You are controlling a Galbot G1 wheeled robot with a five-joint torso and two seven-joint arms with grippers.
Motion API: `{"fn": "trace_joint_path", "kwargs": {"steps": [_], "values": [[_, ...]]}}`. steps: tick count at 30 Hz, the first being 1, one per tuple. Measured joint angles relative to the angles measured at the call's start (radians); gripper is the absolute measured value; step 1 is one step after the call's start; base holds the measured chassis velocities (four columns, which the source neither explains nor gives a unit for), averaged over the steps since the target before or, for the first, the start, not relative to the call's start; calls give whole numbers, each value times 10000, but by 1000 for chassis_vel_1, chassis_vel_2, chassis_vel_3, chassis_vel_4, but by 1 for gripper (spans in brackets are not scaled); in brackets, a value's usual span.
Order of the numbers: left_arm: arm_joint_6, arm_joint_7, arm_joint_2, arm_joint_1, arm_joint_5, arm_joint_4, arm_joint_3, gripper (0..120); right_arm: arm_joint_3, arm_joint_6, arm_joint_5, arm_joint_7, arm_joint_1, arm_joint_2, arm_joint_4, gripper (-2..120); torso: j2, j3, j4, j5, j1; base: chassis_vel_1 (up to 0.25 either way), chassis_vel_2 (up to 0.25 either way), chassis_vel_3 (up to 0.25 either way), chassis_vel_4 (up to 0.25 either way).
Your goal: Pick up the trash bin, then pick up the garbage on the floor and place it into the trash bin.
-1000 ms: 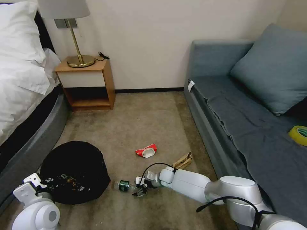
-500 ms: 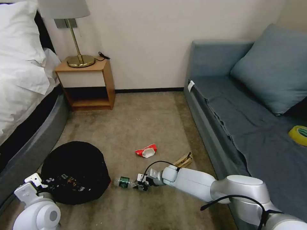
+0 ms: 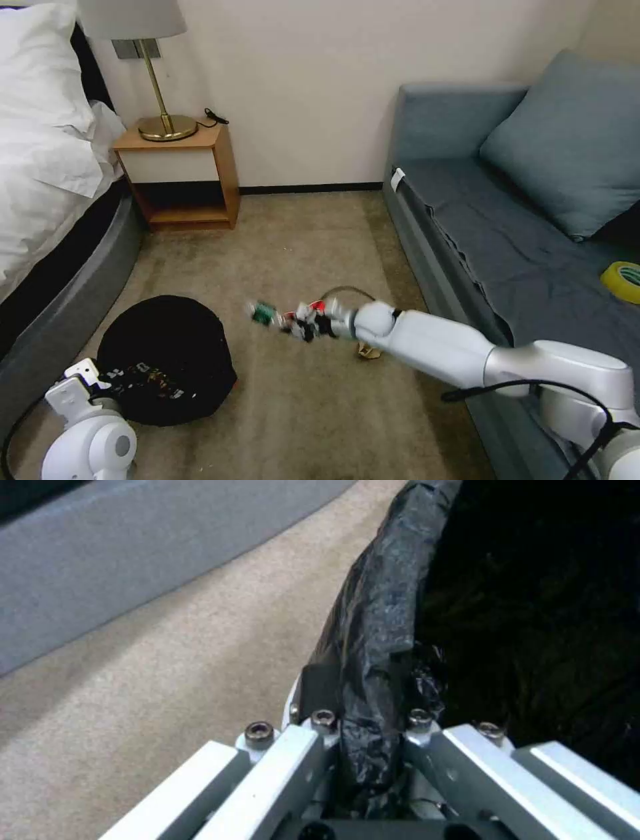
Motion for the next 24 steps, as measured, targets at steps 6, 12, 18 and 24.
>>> {"fn": "trace_joint_path", "kwargs": {"steps": [6, 12, 18, 24], "values": [[41, -40, -64, -61, 74, -3, 206, 3, -4, -591, 840, 779, -57, 500, 1790, 25, 0, 0, 4, -1, -1, 0, 0, 0, 0], [50, -49, -98, -69, 100, -2, 236, 3, -373, -857, 1244, 1358, -282, 871, 2654, 25, 0, 0, 2, -1, -1, 0, 0, 0, 0], [54, -50, -167, -93, 100, -1, 295, 3, -924, -1092, 1310, 2432, -461, 1284, 2683, 25, 1, 0, 2, -2, -1, 0, 0, 0, 0], [62, -51, -210, -119, 119, 3, 351, 3, -1199, -1163, 1129, 3155, -567, 1580, 2445, 30, 0, 0, 2, -1, -1, 0, 0, 0, 0]]}}
